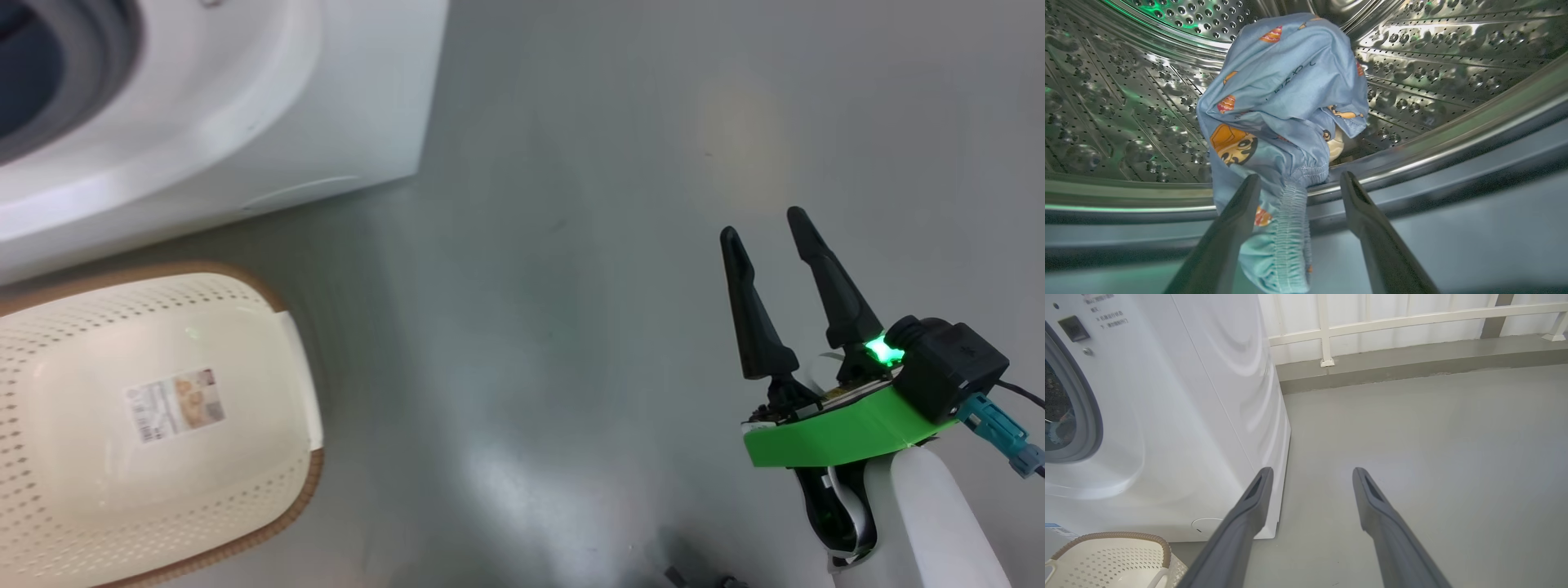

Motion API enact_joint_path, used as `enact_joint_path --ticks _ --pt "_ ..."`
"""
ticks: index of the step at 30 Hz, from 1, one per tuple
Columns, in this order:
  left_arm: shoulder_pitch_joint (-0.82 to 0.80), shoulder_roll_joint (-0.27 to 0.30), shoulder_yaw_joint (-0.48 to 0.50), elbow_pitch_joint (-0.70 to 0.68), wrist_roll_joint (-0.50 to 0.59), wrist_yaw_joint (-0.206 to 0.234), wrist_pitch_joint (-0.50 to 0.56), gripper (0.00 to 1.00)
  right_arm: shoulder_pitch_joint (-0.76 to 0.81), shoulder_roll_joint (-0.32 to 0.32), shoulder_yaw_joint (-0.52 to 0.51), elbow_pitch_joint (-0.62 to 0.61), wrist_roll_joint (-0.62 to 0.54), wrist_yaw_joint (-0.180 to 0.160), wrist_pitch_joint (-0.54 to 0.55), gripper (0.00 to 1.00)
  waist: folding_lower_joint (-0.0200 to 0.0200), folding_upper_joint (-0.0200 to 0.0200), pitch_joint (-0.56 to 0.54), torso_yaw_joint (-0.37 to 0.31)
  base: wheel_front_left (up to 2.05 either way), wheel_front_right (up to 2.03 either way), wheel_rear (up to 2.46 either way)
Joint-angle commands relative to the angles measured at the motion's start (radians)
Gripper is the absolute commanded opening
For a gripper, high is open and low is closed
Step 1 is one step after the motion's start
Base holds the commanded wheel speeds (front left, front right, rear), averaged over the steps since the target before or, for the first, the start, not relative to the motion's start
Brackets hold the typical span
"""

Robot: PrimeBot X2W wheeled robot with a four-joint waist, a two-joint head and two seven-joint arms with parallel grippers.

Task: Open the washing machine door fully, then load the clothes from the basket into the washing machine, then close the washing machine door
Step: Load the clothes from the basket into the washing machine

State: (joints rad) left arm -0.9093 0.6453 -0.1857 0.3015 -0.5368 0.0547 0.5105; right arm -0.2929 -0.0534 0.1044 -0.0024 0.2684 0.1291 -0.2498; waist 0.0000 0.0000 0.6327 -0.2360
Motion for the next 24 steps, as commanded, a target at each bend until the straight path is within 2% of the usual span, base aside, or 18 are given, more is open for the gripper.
enact_joint_path --ticks 1,7,14,15,16,17,21,24 --pt "-0.033 0.081 0.034 -0.012 0.019 -0.004 0.017 1.00 0.000 0.003 0.028 -0.020 0.028 0.002 -0.012 1.00 0.0000 0.0000 0.038 -0.040 0.00 0.00 0.00" --pt "-0.082 0.150 0.013 0.030 0.068 0.002 0.086 1.00 -0.009 0.003 0.043 -0.014 0.044 0.002 -0.012 1.00 0.0000 0.0000 0.054 -0.070 0.00 0.00 0.00" --pt "-0.118 0.178 0.011 0.090 0.082 0.028 0.139 1.00 -0.008 0.003 0.051 -0.011 0.054 0.002 -0.012 1.00 0.0000 0.0000 0.055 -0.087 0.00 0.00 0.00" --pt "-0.121 0.179 0.008 0.098 0.084 0.032 0.144 0.80 -0.008 0.003 0.052 -0.011 0.055 0.002 -0.012 1.00 0.0000 0.0000 0.054 -0.087 0.00 0.00 0.00" --pt "-0.124 0.178 0.007 0.104 0.084 0.034 0.147 0.42 -0.008 0.003 0.052 -0.010 0.055 0.002 -0.012 1.00 0.0000 0.0000 0.053 -0.088 0.00 0.00 0.00" --pt "-0.127 0.177 0.005 0.107 0.084 0.034 0.148 0.00 -0.008 0.003 0.052 -0.011 0.055 0.002 -0.012 1.00 0.0000 0.0000 0.052 -0.088 0.00 0.00 0.00" --pt "-0.139 0.176 0.000 0.118 0.083 0.028 0.141 0.00 -0.007 0.003 0.050 -0.013 0.053 0.002 -0.012 1.00 0.0000 0.0000 0.052 -0.086 0.00 0.00 0.00" --pt "-0.159 0.176 0.006 0.121 0.081 0.017 0.096 0.00 -0.008 0.003 0.050 -0.015 0.052 0.002 -0.012 1.00 0.0000 0.0000 0.056 -0.084 0.00 0.00 0.00"
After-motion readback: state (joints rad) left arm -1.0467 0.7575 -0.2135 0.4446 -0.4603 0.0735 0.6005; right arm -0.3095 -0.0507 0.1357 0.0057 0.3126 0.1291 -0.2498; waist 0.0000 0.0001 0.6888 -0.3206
